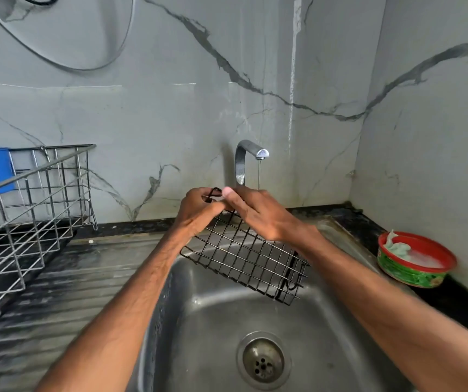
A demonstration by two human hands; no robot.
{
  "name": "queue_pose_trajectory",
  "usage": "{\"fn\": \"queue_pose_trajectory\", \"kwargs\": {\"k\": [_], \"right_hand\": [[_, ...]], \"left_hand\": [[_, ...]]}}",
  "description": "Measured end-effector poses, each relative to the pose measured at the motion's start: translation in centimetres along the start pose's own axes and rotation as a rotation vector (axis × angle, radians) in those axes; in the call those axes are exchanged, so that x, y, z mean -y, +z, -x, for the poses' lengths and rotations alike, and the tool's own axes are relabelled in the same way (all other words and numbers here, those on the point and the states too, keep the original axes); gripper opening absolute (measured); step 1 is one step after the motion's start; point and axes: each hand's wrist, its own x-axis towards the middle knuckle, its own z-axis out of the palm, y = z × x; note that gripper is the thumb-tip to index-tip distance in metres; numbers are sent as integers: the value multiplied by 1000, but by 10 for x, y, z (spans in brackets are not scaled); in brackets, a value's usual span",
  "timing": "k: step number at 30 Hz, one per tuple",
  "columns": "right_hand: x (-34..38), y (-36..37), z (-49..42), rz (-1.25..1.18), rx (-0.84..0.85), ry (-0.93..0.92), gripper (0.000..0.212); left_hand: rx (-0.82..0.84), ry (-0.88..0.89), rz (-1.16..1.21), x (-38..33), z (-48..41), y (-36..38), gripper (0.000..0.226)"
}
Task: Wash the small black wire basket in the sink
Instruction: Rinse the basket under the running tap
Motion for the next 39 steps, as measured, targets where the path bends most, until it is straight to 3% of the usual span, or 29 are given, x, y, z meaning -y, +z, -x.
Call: {"fn": "queue_pose_trajectory", "kwargs": {"k": [3,6,10,13,15,18,23,26,30,35,39], "right_hand": [[0,-1,-6,-69,0,-52,37],[-10,-5,5,-43,81,10,50],[-46,-9,28,-11,143,252,66],[-65,-20,46,7,164,449,81],[-66,-26,53,62,183,545,87],[-43,-27,51,90,179,503,88],[20,-11,23,-77,147,207,63],[27,-6,8,-103,133,127,56],[-12,-5,16,-35,170,163,61],[-64,-21,54,2,195,385,68],[-48,-23,60,66,165,374,69]], "left_hand": [[-30,-3,12,5,-1,0,60],[-76,-31,20,11,-4,-1,58],[-86,-54,54,14,-6,-7,59],[-72,-44,75,15,-6,-13,42],[-64,-34,74,14,-5,-15,44],[-46,1,34,17,-7,-18,58],[4,88,3,22,-10,-20,69],[-9,140,13,22,-7,-19,71],[-79,177,61,21,-3,-25,82],[-130,161,98,28,-5,-37,82],[-92,145,122,28,-6,-34,80]]}}
